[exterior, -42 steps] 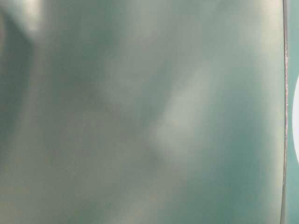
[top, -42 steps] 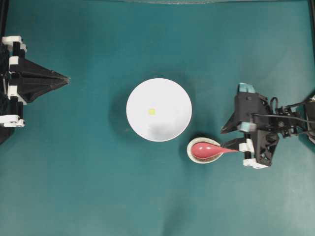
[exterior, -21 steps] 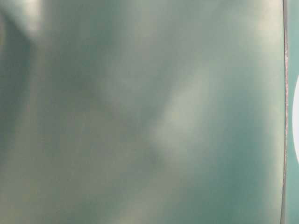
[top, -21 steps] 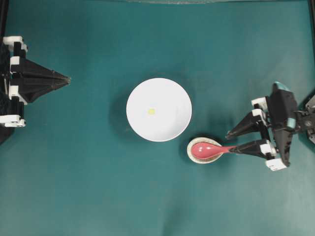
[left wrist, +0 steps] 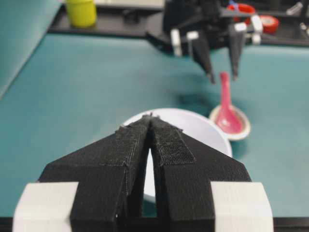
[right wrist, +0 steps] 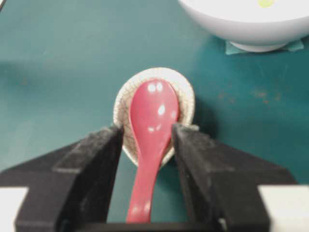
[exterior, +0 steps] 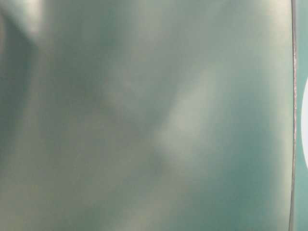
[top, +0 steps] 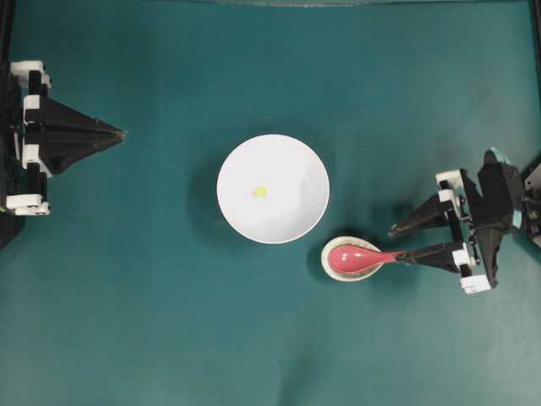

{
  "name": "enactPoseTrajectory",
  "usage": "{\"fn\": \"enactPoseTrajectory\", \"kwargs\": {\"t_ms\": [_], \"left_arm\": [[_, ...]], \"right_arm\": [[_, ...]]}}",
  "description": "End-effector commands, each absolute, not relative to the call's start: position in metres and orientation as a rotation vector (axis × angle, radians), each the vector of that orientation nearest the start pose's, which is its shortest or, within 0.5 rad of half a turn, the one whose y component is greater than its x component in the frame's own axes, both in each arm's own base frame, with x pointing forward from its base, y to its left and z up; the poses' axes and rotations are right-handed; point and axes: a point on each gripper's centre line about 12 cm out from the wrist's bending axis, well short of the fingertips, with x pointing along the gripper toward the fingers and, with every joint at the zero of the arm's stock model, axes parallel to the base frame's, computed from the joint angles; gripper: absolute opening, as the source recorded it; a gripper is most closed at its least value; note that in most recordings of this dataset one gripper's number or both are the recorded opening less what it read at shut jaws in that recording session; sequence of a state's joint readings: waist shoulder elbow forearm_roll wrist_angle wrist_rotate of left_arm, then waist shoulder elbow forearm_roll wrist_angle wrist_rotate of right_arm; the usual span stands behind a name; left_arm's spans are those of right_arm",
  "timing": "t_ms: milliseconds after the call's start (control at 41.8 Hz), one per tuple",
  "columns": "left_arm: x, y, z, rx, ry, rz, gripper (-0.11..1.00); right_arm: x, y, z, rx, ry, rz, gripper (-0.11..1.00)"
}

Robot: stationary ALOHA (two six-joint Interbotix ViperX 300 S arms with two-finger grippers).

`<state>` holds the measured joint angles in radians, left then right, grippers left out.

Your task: Scoop the yellow hexagonal prism block from the bowl with a spoon using the right arm.

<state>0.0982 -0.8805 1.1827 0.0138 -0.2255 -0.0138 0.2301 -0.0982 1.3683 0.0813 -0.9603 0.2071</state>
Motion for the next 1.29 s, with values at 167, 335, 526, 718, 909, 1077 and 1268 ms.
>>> {"fn": "enactPoseTrajectory", "kwargs": {"t_ms": [167,335,526,718,909,1077,1268], "left_arm": [[0.213,0.021,0.276,-0.006,0.046,0.098,0.00],[0.213,0.021,0.276,-0.006,0.044,0.098,0.00],[0.213,0.021,0.276,-0.006,0.044,0.098,0.00],[0.213,0.021,0.276,-0.006,0.043,0.098,0.00],[0.213,0.021,0.276,-0.006,0.043,0.098,0.00],[0.213,0.021,0.276,-0.006,0.043,0.098,0.00],[0.213,0.021,0.276,-0.010,0.043,0.098,0.00]], "right_arm": [[0.225,0.058,0.100,0.189,0.302,0.082,0.50],[0.222,0.060,0.095,0.143,0.299,0.041,0.50],[0.224,0.060,0.092,0.112,0.309,0.037,0.50],[0.226,0.062,0.086,0.105,0.329,0.039,0.50],[0.227,0.064,0.083,0.101,0.344,0.043,0.50],[0.227,0.065,0.080,0.099,0.364,0.043,0.50],[0.226,0.065,0.078,0.100,0.385,0.043,0.50]]}}
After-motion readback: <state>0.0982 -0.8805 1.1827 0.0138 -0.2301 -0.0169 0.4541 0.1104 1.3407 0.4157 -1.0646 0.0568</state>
